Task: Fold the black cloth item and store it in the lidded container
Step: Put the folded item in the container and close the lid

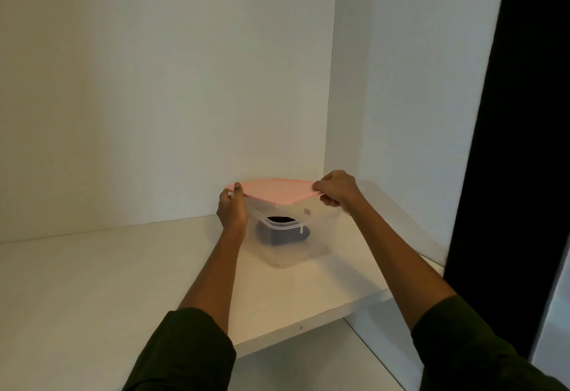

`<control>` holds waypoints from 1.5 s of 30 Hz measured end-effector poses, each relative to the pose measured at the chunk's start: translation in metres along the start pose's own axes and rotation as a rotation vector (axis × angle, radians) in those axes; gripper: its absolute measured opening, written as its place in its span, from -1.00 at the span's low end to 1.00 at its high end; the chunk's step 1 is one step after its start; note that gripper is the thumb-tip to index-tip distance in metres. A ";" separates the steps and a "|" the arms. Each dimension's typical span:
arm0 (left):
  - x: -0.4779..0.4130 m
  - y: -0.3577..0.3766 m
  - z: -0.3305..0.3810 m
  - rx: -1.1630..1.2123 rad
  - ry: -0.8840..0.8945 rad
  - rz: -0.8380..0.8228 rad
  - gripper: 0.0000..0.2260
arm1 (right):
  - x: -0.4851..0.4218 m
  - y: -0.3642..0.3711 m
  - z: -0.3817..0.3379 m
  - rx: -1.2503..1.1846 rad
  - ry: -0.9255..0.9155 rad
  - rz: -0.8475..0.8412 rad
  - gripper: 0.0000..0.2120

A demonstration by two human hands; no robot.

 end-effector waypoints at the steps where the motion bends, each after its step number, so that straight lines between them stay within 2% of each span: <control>1: -0.001 0.000 0.000 -0.005 0.000 0.002 -0.56 | 0.000 -0.002 -0.002 0.063 -0.008 -0.040 -0.89; 9: 0.001 0.001 0.003 -0.013 -0.034 0.009 -0.64 | 0.007 0.000 0.011 0.202 0.148 -0.452 -0.72; 14: -0.004 0.005 0.004 -0.077 -0.020 0.004 -0.65 | 0.015 -0.013 0.015 0.277 0.156 -0.550 -0.79; 17: -0.004 0.009 0.004 -0.116 -0.008 0.004 -0.64 | 0.016 -0.020 0.009 0.388 0.153 -0.597 -0.68; 23: -0.003 0.009 0.004 -0.141 0.002 0.005 -0.64 | 0.004 -0.023 0.008 0.410 0.131 -0.438 -0.52; 28: 0.000 0.011 0.006 -0.142 0.008 -0.003 -0.62 | 0.004 -0.020 0.005 0.240 0.104 -0.410 -0.63; 33: 0.002 0.011 0.007 -0.144 0.004 -0.002 -0.61 | 0.010 -0.024 0.007 0.132 0.141 -0.425 -0.65; 41: -0.001 0.011 0.004 -0.175 0.002 -0.017 -0.61 | 0.010 -0.022 0.012 0.251 0.143 -0.468 -0.64; 45: -0.001 0.012 0.004 -0.167 0.005 -0.023 -0.60 | 0.010 -0.019 0.011 0.271 0.097 -0.430 -0.64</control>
Point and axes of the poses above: each hand's wrist, its own x-axis away from the middle knuckle, its own y-axis out of the palm, z = x × y, the point moved 8 cm from there along -x, towards the middle knuckle, and after that the axes turned 11 degrees about -y, right-handed, at the moved point
